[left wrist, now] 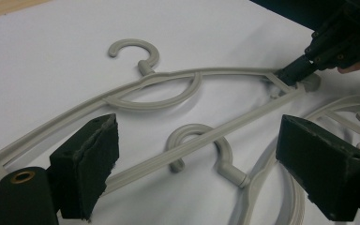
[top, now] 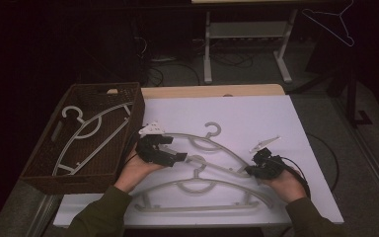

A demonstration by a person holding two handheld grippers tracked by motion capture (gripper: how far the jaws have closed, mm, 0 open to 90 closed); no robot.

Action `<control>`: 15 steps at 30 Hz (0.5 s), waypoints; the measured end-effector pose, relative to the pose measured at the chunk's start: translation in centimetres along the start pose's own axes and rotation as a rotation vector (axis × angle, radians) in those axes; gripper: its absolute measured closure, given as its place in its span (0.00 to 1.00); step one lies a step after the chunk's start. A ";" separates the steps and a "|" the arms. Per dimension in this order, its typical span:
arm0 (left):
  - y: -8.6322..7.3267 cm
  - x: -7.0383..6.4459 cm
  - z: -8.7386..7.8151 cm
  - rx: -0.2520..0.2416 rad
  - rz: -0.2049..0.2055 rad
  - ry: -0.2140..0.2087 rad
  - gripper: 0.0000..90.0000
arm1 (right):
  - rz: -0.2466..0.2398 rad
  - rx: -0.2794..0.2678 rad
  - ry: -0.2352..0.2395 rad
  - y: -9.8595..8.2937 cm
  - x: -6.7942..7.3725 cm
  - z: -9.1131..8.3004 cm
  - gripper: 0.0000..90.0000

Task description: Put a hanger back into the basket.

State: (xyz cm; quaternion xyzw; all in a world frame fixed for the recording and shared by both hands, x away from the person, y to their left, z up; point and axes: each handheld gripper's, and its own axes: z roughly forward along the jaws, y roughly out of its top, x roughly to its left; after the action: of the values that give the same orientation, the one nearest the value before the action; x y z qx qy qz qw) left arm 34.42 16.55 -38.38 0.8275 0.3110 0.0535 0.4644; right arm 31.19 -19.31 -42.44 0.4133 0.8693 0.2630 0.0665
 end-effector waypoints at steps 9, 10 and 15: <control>0.0 0.0 0.1 0.004 -0.001 -0.001 0.15 | 0.015 -0.012 -0.118 1.0 -3.0 0.1 1.00; 0.0 0.0 0.2 0.007 0.003 -0.001 0.15 | 0.023 -0.018 -0.128 1.1 -3.6 0.2 1.00; -0.1 0.1 0.4 0.013 -0.005 0.001 0.15 | 0.047 -0.043 -0.145 1.6 -5.9 0.3 1.00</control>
State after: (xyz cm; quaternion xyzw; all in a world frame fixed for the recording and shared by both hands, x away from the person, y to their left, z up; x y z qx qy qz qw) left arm 34.61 16.32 -38.70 0.8296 0.3137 0.0510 0.4590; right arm 36.21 -22.81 -42.51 0.4502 0.8463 0.2523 0.1318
